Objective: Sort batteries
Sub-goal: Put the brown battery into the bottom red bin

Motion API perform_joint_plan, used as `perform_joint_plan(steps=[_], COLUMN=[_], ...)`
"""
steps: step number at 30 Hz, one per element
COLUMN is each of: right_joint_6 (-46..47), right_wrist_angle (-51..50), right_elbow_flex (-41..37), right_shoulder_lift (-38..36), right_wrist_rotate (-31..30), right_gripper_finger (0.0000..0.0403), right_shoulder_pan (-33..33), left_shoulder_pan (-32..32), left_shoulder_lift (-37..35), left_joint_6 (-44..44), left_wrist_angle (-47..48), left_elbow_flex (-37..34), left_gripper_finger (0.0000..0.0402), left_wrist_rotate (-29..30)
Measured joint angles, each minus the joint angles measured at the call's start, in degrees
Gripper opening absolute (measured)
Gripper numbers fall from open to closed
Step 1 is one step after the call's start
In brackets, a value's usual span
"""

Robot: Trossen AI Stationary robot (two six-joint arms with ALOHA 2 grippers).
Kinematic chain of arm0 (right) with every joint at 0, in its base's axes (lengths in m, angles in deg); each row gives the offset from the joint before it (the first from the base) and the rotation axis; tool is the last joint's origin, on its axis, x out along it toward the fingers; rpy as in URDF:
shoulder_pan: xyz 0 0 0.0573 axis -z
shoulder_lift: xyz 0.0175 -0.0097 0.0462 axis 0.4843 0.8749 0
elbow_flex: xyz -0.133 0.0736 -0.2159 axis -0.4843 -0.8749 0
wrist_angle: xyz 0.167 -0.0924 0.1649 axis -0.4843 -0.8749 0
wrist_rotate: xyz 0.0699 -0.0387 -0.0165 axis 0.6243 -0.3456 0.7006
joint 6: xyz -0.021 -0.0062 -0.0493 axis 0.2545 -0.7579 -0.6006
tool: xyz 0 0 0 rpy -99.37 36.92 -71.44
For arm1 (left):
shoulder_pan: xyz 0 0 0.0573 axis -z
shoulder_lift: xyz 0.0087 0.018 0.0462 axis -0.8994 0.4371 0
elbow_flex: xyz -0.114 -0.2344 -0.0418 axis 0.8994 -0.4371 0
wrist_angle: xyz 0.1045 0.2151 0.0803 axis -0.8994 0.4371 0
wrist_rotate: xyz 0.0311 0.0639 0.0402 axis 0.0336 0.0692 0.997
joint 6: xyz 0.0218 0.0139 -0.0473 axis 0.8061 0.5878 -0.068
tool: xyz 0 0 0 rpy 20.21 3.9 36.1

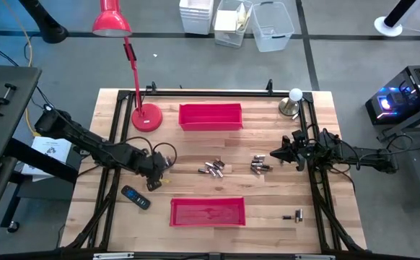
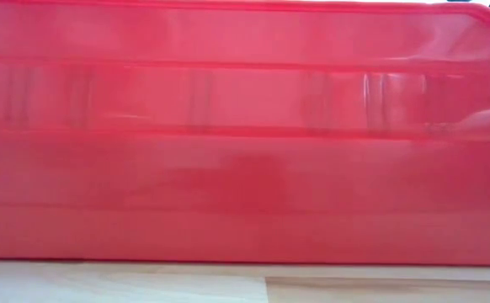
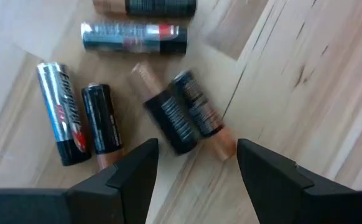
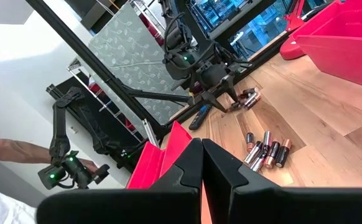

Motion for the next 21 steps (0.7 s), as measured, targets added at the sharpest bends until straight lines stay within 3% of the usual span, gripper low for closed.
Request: perform_joint_plan(steps=[10, 21], right_joint_6=[0.0, 0.0], right_wrist_angle=[0.0, 0.0], right_elbow_flex=[0.0, 0.0], right_shoulder_lift=[0.0, 0.0], right_wrist_rotate=[0.0, 0.0], right_gripper_finger=[0.0000, 0.0000], right_shoulder_pan=[0.0, 0.0], left_shoulder_pan=[0.0, 0.0], left_shoulder_lift=[-0.1, 0.1], left_joint_6=[-0.5, -0.8], left_wrist_angle=[-0.5, 1.9], left_elbow_flex=[-0.8, 1.7], left_gripper_finger=[0.0214, 0.0185], left_wrist_rotate=[1.1, -4.0])
